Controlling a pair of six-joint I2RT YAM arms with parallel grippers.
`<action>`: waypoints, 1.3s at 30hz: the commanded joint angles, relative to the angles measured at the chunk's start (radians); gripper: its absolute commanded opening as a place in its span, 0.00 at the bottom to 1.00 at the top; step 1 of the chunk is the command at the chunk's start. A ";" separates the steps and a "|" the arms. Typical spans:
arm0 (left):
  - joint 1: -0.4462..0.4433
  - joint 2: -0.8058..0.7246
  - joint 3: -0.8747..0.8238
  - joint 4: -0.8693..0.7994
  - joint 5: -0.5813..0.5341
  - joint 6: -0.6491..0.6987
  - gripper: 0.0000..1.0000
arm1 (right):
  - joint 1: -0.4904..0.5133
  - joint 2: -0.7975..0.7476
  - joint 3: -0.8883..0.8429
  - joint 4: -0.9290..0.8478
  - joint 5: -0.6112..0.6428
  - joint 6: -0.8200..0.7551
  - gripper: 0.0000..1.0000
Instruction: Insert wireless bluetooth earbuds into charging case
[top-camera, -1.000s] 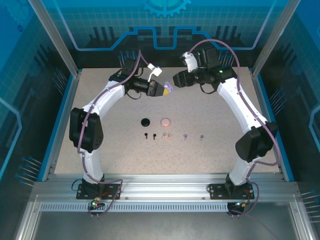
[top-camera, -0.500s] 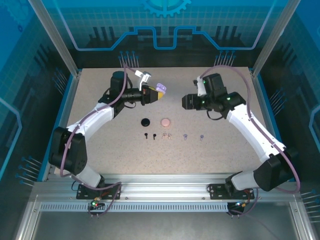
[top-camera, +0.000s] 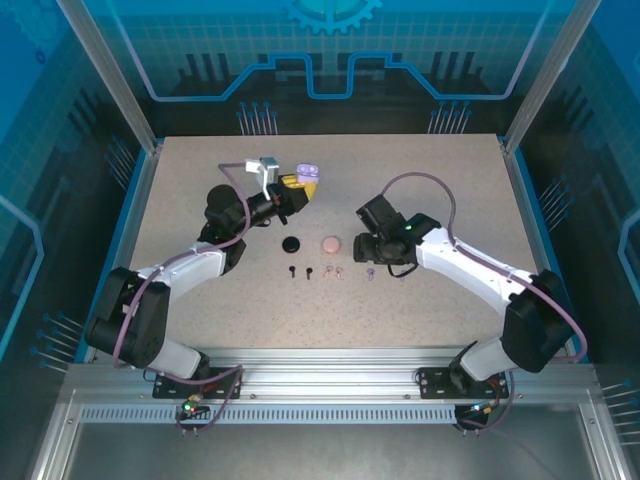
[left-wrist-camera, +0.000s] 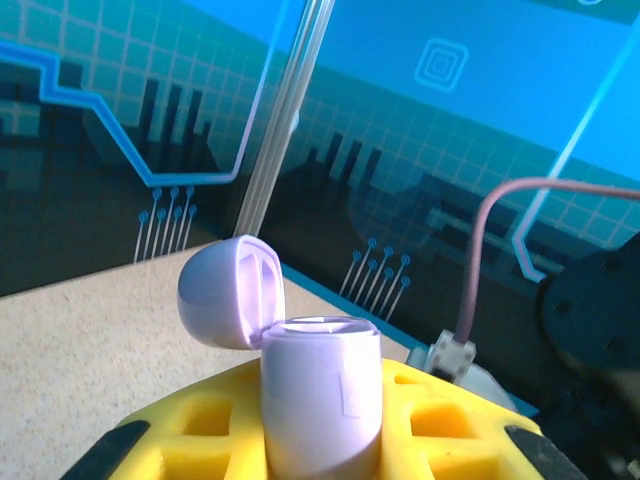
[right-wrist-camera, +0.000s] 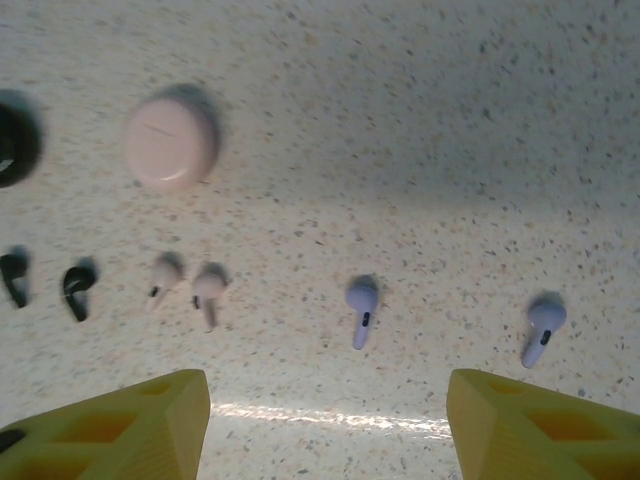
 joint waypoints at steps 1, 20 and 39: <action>-0.019 -0.047 -0.041 0.168 -0.073 0.008 0.00 | 0.029 0.040 -0.021 -0.014 0.068 0.100 0.64; -0.078 -0.144 -0.124 0.035 -0.231 0.110 0.00 | 0.055 0.281 0.021 0.042 0.077 0.181 0.52; -0.089 -0.141 -0.137 0.041 -0.245 0.129 0.00 | 0.020 0.356 0.020 0.082 0.066 0.184 0.41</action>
